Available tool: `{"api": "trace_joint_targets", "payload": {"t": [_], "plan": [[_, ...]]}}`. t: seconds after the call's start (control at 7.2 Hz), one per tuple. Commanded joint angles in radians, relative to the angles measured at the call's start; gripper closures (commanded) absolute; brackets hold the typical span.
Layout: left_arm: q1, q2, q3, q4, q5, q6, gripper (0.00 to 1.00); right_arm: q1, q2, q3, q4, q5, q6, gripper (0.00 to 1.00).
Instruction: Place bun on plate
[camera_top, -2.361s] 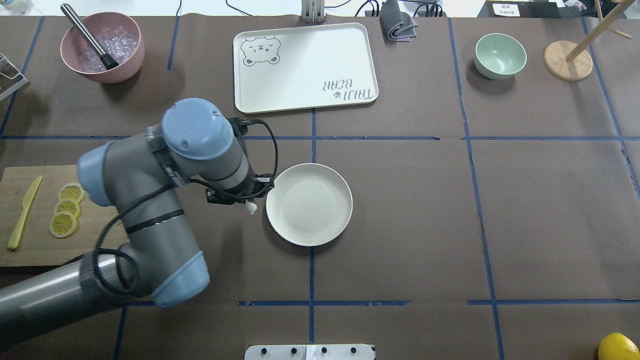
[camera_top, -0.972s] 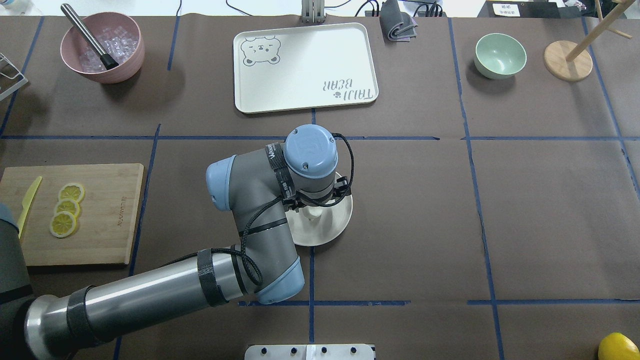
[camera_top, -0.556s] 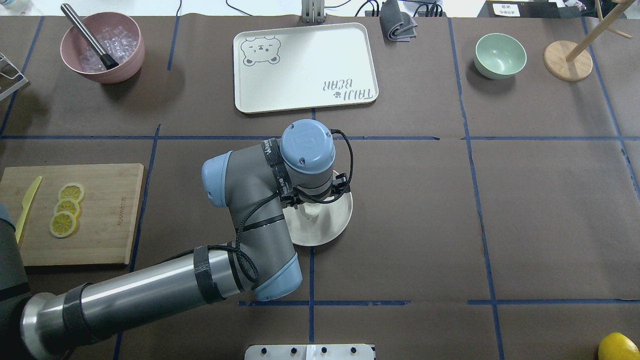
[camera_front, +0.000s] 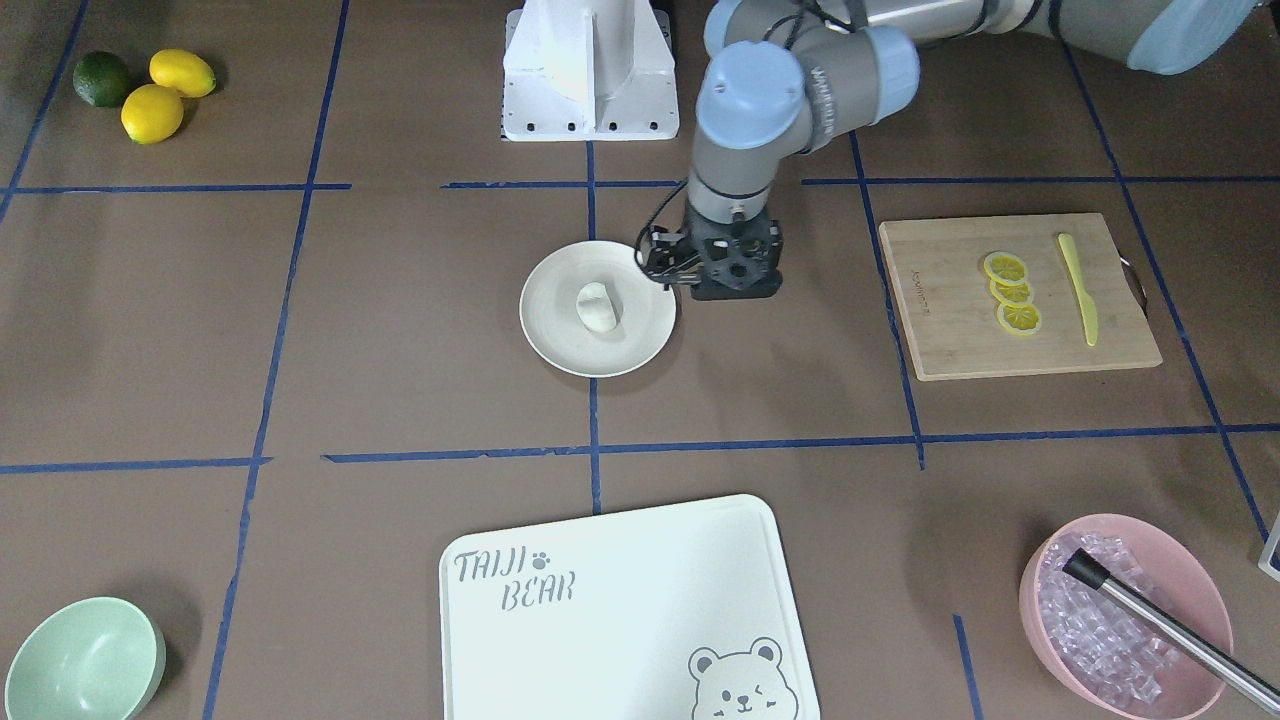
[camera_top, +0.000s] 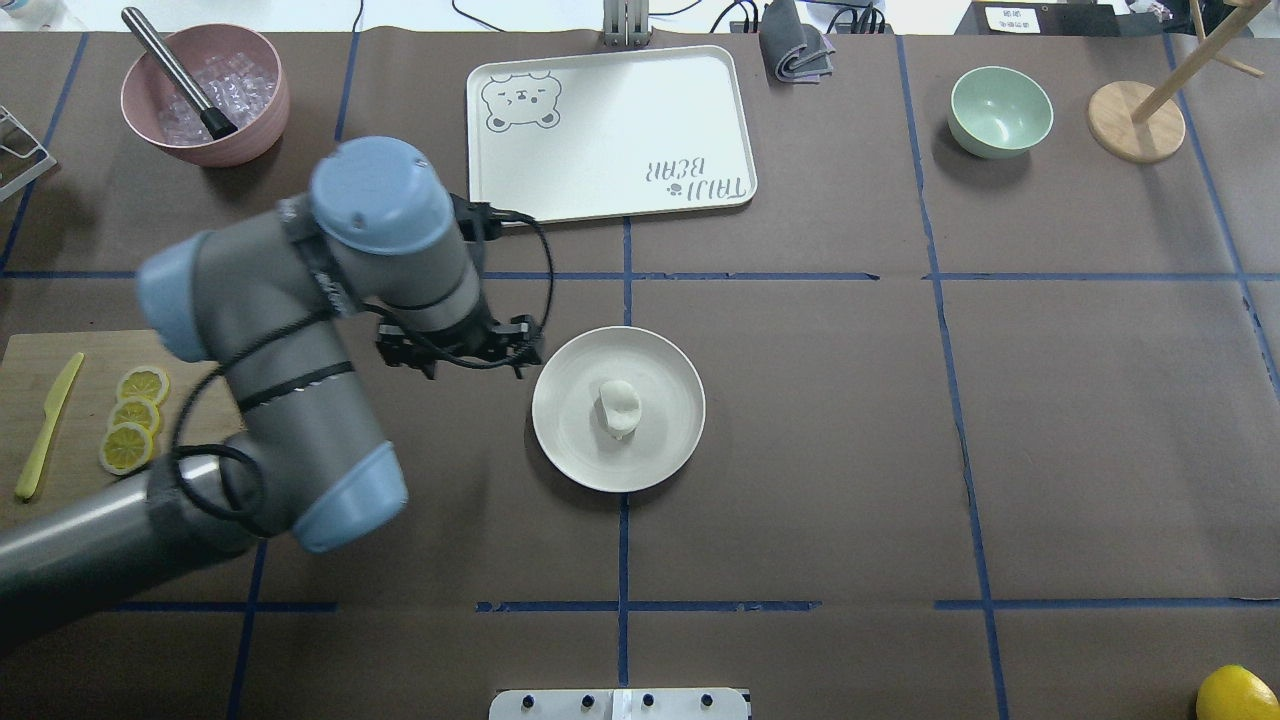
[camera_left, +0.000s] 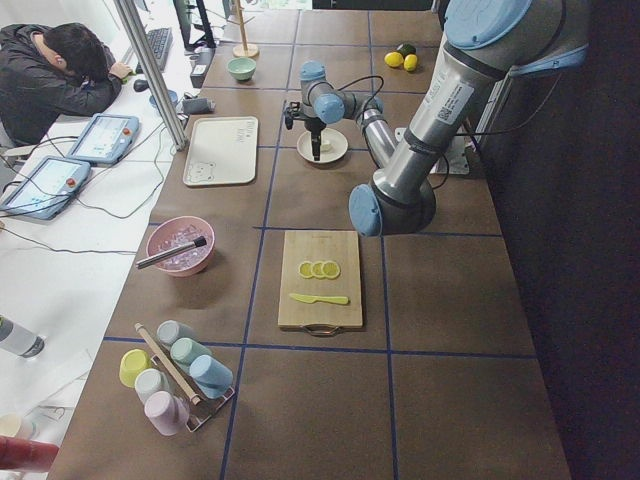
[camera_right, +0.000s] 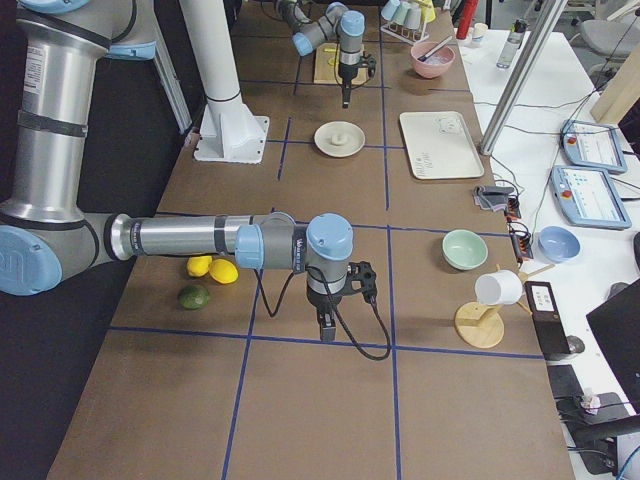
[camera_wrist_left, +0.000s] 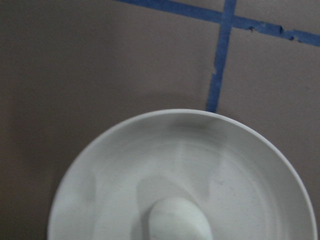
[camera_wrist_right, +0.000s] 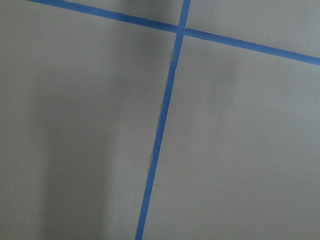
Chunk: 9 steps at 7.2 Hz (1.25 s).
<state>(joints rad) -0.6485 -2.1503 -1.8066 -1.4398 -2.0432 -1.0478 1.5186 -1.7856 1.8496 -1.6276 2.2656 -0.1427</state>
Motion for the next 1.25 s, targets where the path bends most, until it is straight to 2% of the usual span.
{"api": "trace_joint_targets", "payload": {"t": [0.0,0.14,0.42,0.56,0.83,1.11], "plan": [[-0.212,0.262,-0.19,0.068,-0.148,0.4,0.0,0.0,-0.003,-0.001,0.0,0.0,0.0,0.0],[-0.341,0.356,-0.191,0.067,-0.232,0.563,0.0,0.0,-0.005,-0.001,0.002,0.0,0.0,0.0],[-0.602,0.524,-0.15,0.07,-0.269,0.982,0.0,0.0,-0.005,-0.003,0.002,-0.001,0.0,0.0],[-0.708,0.564,-0.093,0.068,-0.3,1.076,0.0,0.0,-0.006,-0.007,0.003,0.002,0.0,0.0],[-0.831,0.651,0.021,0.045,-0.315,1.152,0.0,0.0,-0.006,-0.007,0.003,0.002,0.0,0.0],[-0.881,0.665,0.122,-0.06,-0.318,1.155,0.0,-0.001,-0.006,-0.007,0.002,0.003,0.0,0.0]]}}
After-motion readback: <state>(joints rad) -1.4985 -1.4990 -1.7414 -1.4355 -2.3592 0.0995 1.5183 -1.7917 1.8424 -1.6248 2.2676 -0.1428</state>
